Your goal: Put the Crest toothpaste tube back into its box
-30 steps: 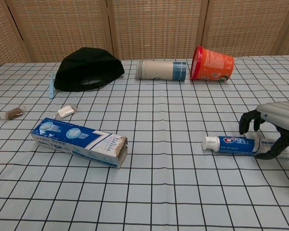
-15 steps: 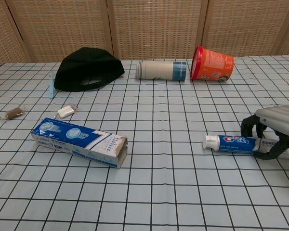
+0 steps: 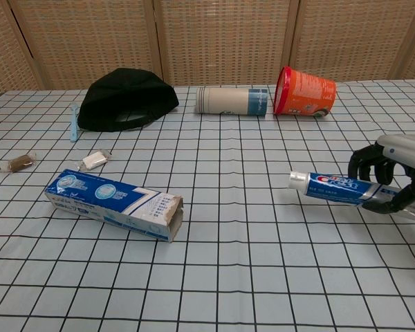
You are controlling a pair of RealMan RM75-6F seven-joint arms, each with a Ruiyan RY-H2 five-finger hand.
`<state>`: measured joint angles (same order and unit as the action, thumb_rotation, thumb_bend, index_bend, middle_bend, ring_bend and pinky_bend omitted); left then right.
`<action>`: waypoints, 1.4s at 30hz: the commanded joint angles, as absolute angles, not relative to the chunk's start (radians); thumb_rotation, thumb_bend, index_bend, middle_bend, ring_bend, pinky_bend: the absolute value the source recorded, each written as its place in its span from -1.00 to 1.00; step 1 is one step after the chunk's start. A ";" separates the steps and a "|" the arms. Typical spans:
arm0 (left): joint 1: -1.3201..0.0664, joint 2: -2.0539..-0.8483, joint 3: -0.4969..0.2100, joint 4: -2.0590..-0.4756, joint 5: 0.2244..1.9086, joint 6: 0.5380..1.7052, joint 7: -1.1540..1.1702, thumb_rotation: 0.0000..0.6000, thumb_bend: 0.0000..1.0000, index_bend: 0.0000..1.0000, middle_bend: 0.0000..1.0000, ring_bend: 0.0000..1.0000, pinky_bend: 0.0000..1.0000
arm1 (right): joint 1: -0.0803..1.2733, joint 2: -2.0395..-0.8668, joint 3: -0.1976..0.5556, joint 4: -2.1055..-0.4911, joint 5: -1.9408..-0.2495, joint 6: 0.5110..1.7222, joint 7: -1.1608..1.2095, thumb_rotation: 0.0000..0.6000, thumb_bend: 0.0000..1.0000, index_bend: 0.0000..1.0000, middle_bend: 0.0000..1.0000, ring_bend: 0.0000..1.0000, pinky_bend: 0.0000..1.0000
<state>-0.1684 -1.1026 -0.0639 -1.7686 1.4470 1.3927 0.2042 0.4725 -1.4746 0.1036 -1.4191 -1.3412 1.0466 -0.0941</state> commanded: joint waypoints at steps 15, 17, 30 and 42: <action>-0.561 -1.306 -0.066 -1.417 1.677 0.994 0.119 1.00 -1.00 -0.77 -0.98 -0.99 -0.98 | 0.453 -1.342 0.096 -1.518 -1.402 1.107 -0.075 1.00 0.29 0.25 0.28 0.17 -0.01; -0.585 -1.344 -0.064 -1.375 1.690 0.984 0.117 1.00 -1.00 -0.70 -0.94 -0.95 -0.93 | 0.453 -1.337 0.095 -1.520 -1.403 1.109 -0.077 1.00 0.29 0.25 0.28 0.18 -0.01; -0.686 -1.476 -0.026 -1.262 1.692 0.891 0.144 1.00 -1.00 -0.59 -0.87 -0.77 -0.68 | 0.462 -1.305 0.100 -1.542 -1.403 1.109 -0.099 1.00 0.33 0.25 0.28 0.18 -0.01; -0.689 -1.617 -0.032 -1.177 1.635 0.929 0.190 1.00 -0.81 0.04 -0.20 -0.12 -0.14 | 0.465 -1.287 0.100 -1.561 -1.402 1.108 -0.100 1.00 0.34 0.25 0.28 0.18 -0.01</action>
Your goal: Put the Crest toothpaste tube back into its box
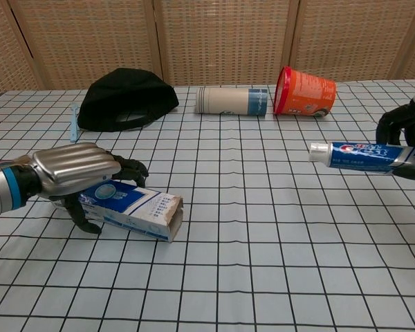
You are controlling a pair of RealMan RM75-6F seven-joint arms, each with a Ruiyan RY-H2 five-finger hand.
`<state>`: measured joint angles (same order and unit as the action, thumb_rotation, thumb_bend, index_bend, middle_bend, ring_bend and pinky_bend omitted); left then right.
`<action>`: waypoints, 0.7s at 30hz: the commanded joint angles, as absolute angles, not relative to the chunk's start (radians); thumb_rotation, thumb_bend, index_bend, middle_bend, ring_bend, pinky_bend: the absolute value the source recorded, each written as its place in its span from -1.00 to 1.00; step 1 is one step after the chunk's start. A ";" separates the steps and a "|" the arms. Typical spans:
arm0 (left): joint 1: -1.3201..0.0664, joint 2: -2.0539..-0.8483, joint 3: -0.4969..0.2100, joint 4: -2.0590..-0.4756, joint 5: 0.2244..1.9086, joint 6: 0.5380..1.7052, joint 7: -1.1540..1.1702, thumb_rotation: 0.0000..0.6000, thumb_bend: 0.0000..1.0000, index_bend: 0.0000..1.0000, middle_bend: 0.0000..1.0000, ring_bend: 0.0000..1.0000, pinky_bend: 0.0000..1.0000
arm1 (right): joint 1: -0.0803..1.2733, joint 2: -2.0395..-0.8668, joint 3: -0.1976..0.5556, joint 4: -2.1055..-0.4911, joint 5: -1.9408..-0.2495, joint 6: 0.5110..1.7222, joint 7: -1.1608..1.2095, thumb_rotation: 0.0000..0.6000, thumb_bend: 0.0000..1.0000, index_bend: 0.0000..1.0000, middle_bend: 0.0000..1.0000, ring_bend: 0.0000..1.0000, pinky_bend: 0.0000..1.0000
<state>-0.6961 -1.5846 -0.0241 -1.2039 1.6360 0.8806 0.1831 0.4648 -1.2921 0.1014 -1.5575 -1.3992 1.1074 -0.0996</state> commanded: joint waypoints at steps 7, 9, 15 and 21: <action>-0.683 -1.628 -0.044 -1.188 1.617 0.988 0.104 1.00 -0.65 0.34 0.05 0.09 0.03 | 0.464 -1.264 0.099 -1.578 -1.417 1.121 -0.105 1.00 0.34 0.26 0.29 0.18 -0.01; -0.682 -1.620 -0.052 -1.204 1.604 0.996 0.065 1.00 -0.65 0.34 0.05 0.09 0.03 | 0.464 -1.254 0.101 -1.588 -1.422 1.127 -0.111 1.00 0.34 0.26 0.29 0.18 -0.01; -0.677 -1.593 -0.097 -1.273 1.540 1.016 -0.129 1.00 -0.68 0.32 0.05 0.09 0.03 | 0.469 -1.199 0.109 -1.641 -1.446 1.144 -0.146 1.00 0.34 0.26 0.29 0.18 -0.01; -0.686 -1.585 -0.137 -1.298 1.506 1.027 -0.297 1.00 -0.71 0.32 0.05 0.09 0.03 | 0.493 -1.073 0.147 -1.752 -1.469 1.152 -0.208 1.00 0.34 0.27 0.29 0.18 -0.01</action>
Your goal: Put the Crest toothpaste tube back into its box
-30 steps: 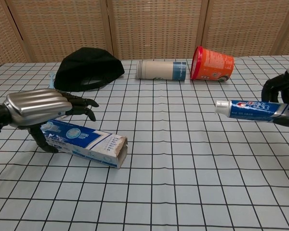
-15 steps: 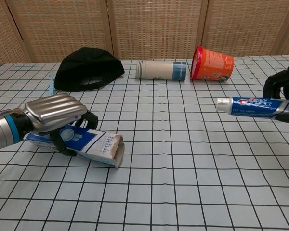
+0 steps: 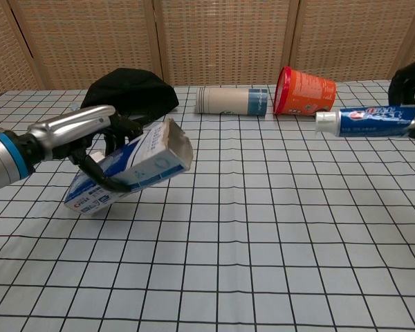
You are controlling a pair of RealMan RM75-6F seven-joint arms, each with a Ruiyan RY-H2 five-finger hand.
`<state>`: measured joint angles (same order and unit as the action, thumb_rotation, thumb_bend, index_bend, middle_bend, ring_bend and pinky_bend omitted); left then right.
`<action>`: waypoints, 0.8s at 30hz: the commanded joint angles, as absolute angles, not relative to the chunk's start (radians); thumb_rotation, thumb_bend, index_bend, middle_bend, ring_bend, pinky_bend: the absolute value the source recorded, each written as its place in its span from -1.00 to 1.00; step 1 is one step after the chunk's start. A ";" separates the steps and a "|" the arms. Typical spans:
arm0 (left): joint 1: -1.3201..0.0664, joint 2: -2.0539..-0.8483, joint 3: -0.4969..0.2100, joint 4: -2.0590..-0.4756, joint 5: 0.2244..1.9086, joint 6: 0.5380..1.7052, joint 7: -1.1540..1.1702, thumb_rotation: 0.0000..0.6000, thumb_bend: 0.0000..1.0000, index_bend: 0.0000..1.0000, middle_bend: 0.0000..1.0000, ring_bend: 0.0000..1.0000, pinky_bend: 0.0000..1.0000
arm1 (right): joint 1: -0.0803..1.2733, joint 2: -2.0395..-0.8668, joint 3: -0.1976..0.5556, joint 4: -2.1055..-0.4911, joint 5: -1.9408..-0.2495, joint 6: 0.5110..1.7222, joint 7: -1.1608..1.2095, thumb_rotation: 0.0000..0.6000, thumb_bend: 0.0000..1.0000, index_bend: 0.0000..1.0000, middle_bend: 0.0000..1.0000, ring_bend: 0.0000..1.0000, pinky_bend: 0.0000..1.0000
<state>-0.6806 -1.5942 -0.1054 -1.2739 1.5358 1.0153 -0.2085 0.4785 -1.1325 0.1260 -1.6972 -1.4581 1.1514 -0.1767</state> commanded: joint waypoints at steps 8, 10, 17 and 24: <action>-0.729 -1.601 -0.176 -1.296 1.488 1.019 -0.334 1.00 -0.73 0.32 0.05 0.08 0.03 | 0.530 -0.900 0.217 -1.898 -1.475 1.151 -0.286 1.00 0.34 0.27 0.29 0.18 -0.01; -0.743 -1.606 -0.184 -1.300 1.482 1.010 -0.324 1.00 -0.73 0.32 0.05 0.09 0.03 | 0.541 -0.866 0.233 -1.931 -1.472 1.146 -0.306 1.00 0.34 0.27 0.29 0.18 -0.01; -0.790 -1.638 -0.223 -1.314 1.426 0.969 -0.259 1.00 -0.73 0.32 0.05 0.09 0.03 | 0.577 -0.804 0.267 -2.014 -1.439 1.110 -0.352 1.00 0.34 0.27 0.29 0.18 -0.01; -0.826 -1.641 -0.267 -1.380 1.370 0.951 -0.193 1.00 -0.73 0.32 0.05 0.09 0.03 | 0.611 -0.808 0.267 -2.051 -1.423 1.071 -0.409 1.00 0.34 0.27 0.29 0.18 0.00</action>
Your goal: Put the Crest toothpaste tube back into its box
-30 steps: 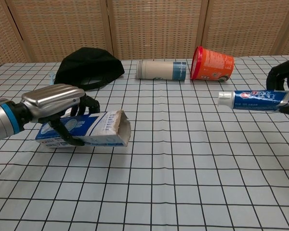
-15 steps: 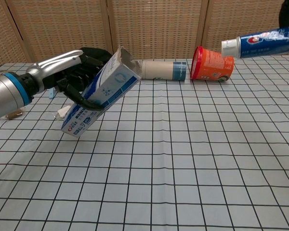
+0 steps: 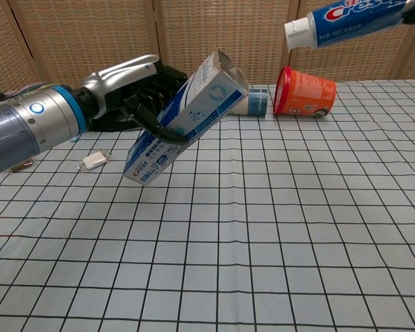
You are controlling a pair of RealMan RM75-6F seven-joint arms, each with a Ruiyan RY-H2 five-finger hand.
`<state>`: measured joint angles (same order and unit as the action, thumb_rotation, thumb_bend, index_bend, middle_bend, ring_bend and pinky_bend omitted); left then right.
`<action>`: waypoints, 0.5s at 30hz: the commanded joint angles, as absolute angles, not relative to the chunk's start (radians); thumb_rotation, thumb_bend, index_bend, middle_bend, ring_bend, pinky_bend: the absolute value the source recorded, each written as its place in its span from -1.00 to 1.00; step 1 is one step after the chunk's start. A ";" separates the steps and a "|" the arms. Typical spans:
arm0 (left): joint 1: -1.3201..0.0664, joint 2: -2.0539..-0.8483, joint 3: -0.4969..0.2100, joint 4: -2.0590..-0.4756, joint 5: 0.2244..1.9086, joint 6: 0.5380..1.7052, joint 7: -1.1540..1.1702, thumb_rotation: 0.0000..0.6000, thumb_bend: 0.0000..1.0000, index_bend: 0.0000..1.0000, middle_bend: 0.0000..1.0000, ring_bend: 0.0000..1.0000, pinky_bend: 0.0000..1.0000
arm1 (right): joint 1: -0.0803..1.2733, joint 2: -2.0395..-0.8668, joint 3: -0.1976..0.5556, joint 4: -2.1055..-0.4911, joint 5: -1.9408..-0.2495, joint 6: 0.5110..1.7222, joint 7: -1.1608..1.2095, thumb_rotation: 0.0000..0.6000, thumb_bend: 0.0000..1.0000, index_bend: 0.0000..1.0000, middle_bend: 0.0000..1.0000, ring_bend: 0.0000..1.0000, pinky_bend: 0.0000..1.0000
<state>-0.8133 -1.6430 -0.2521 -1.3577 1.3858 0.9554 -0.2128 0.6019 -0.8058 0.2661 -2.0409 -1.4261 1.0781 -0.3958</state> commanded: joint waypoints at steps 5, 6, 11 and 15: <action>-0.844 -1.621 -0.291 -1.439 1.318 0.929 -0.132 1.00 -0.73 0.32 0.05 0.09 0.03 | 0.629 -0.811 0.272 -2.073 -1.409 1.061 -0.449 1.00 0.34 0.27 0.29 0.18 0.00; -0.851 -1.615 -0.299 -1.455 1.300 0.919 -0.119 1.00 -0.73 0.32 0.05 0.08 0.03 | 0.636 -0.812 0.275 -2.081 -1.402 1.058 -0.455 1.00 0.34 0.27 0.29 0.18 0.00; -0.864 -1.606 -0.311 -1.486 1.264 0.912 -0.080 1.00 -0.73 0.32 0.05 0.09 0.03 | 0.652 -0.816 0.278 -2.095 -1.378 1.047 -0.485 1.00 0.34 0.27 0.29 0.18 0.00; -0.871 -1.601 -0.311 -1.497 1.252 0.912 -0.060 1.00 -0.73 0.32 0.05 0.09 0.03 | 0.664 -0.827 0.269 -2.098 -1.366 1.036 -0.522 1.00 0.34 0.27 0.29 0.18 0.00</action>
